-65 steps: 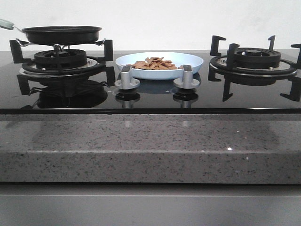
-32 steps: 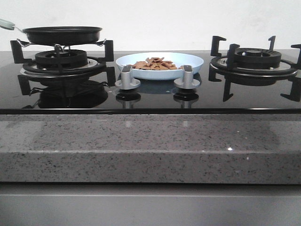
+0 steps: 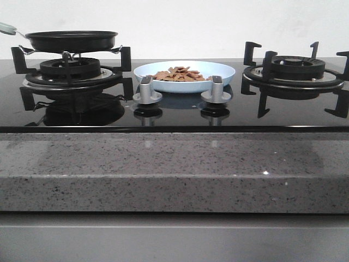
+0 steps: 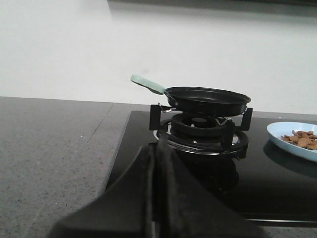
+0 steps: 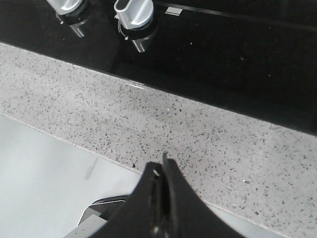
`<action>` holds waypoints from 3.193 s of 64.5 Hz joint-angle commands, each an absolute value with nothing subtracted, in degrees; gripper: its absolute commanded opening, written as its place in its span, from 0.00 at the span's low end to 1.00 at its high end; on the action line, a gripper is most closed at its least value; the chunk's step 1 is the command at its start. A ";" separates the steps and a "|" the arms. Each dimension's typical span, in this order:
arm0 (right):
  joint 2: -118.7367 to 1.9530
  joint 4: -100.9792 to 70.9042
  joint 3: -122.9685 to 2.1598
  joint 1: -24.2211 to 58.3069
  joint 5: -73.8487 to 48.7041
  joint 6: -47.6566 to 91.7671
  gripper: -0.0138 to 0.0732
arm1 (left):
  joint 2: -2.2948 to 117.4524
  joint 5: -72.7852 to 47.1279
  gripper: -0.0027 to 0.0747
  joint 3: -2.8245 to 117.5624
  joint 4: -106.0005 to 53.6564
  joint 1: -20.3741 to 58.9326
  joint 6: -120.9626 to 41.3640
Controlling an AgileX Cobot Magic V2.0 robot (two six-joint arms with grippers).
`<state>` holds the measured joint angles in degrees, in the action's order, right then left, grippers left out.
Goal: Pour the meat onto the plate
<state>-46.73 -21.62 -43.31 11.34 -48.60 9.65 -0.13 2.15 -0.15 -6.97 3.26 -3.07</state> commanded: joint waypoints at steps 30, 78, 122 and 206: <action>-46.31 -22.52 -45.01 11.24 -46.06 10.49 0.03 | -1.33 7.21 0.01 -0.55 -6.41 3.72 -3.78; -34.49 -9.37 -36.92 11.43 -24.82 11.54 0.03 | -1.13 7.21 0.01 -0.55 -6.41 3.72 -3.78; 1.57 -10.52 -0.55 -0.47 -2.47 11.54 0.03 | -1.13 7.21 0.01 -0.55 -6.41 3.72 -3.78; 1.59 -0.81 1.22 -0.60 5.73 -3.53 0.03 | -1.13 7.21 0.01 -0.55 -6.41 3.72 -3.78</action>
